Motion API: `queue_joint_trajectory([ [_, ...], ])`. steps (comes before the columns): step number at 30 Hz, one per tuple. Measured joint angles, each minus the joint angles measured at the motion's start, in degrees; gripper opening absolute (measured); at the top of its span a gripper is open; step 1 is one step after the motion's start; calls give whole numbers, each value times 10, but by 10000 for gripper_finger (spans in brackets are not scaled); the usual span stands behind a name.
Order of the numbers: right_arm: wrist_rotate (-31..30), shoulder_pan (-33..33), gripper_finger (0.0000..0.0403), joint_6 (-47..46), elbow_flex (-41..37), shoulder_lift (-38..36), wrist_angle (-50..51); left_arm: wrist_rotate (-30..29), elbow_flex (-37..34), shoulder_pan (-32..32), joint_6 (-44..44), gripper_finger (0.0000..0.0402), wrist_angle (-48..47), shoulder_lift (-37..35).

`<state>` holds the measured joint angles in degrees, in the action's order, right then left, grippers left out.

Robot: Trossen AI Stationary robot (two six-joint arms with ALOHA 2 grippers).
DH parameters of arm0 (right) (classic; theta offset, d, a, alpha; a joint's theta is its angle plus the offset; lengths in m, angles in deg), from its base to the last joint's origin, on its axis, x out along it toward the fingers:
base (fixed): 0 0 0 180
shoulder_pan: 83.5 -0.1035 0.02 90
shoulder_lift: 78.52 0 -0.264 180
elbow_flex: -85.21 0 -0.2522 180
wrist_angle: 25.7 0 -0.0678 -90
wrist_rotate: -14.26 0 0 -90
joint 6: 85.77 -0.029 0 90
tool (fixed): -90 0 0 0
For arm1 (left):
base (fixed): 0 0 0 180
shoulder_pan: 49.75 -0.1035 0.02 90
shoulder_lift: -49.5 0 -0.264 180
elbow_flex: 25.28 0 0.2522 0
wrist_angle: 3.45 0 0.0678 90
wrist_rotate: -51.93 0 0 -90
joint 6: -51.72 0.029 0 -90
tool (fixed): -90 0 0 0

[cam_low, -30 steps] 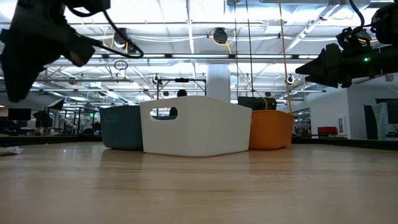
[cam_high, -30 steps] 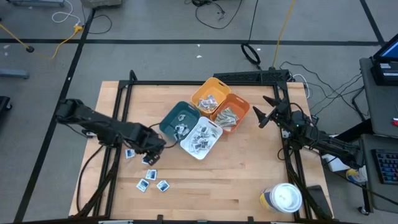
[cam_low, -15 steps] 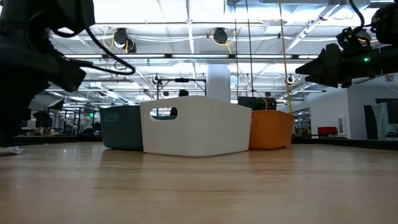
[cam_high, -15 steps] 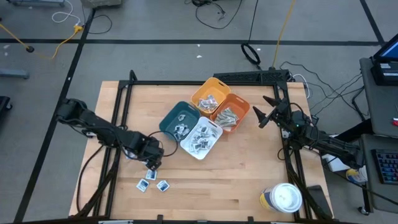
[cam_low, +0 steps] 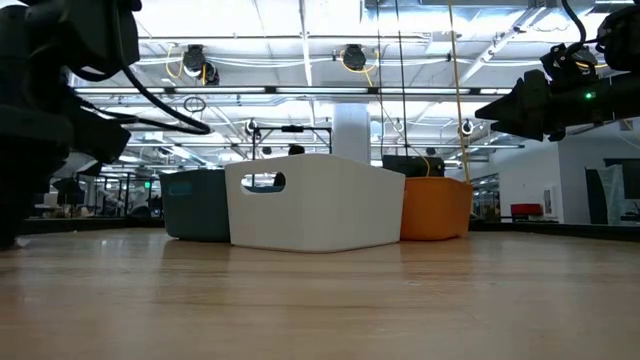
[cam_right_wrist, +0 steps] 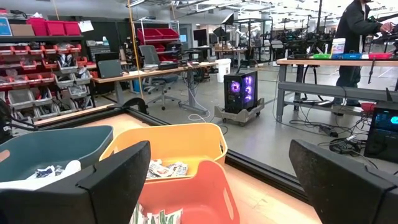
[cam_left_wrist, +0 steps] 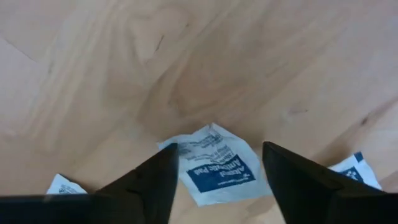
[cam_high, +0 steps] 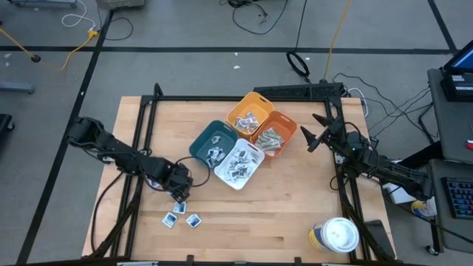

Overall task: Pick & Place First Aid Supplies
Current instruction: Put the blue alcohol pad into the blue bin

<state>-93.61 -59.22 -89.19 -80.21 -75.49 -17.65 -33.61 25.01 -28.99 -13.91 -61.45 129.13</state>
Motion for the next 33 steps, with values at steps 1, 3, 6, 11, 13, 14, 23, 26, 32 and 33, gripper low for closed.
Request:
queue_joint_trajectory([
  [1,0,0,377,0,0,0,0,0,0,1,2,225,0,0],
  [3,0,0,377,0,0,0,0,1,0,0,2,195,0,0],
  [6,0,0,377,0,0,0,0,0,0,0,4,144,0,0],
  [11,0,0,377,0,0,0,0,0,0,0,8,54,-1,0],
  [13,0,0,377,0,0,0,0,9,2,0,21,18,-6,0],
  [14,0,0,377,0,0,0,0,18,3,0,28,10,-10,0],
  [23,0,0,377,0,0,0,0,33,60,-4,71,5,-113,-34],
  [26,0,0,377,0,0,0,0,30,88,-14,82,4,-150,-55],
  [32,0,0,377,0,0,0,0,26,126,-47,87,3,-212,-98],
  [33,0,0,377,0,0,0,0,26,129,-53,86,3,-221,-104],
])
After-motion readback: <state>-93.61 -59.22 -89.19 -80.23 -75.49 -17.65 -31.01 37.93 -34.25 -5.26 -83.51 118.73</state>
